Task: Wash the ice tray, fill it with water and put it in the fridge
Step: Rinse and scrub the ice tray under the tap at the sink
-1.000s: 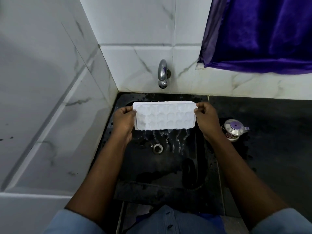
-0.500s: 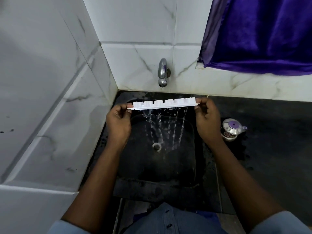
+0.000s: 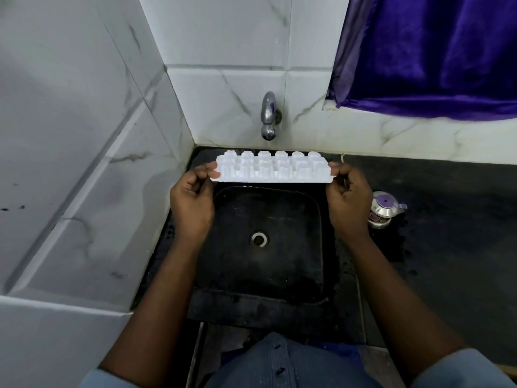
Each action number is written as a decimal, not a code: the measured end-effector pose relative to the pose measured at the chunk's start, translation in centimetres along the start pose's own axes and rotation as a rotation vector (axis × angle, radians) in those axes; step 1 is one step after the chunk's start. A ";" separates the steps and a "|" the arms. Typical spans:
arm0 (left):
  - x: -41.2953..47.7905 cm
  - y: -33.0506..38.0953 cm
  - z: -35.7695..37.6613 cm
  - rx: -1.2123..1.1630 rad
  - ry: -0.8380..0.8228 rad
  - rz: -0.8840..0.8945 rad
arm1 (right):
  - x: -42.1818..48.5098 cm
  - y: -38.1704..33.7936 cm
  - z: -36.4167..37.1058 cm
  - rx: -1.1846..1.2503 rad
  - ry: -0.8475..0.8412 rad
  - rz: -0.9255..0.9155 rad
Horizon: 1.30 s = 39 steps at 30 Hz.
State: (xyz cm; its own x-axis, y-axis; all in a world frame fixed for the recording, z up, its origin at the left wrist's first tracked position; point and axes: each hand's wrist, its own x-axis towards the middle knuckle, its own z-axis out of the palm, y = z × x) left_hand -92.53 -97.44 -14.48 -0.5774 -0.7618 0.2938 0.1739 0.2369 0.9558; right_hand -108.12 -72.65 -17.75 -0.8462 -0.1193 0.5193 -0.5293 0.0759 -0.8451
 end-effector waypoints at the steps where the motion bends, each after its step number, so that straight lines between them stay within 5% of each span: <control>1: -0.1 -0.1 0.0 -0.003 -0.001 -0.001 | 0.0 0.0 0.0 0.009 -0.001 0.000; 39: -1.0 0.4 -1.0 -0.065 0.023 0.051 | 0.6 -2.4 -1.3 -0.218 -0.002 -0.315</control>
State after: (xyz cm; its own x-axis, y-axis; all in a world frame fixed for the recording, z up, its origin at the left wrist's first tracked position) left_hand -91.08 -97.22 -14.38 -0.5479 -0.7637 0.3416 0.2542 0.2371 0.9377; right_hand -107.44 -71.60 -15.22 -0.6399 -0.1726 0.7488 -0.7643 0.2444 -0.5968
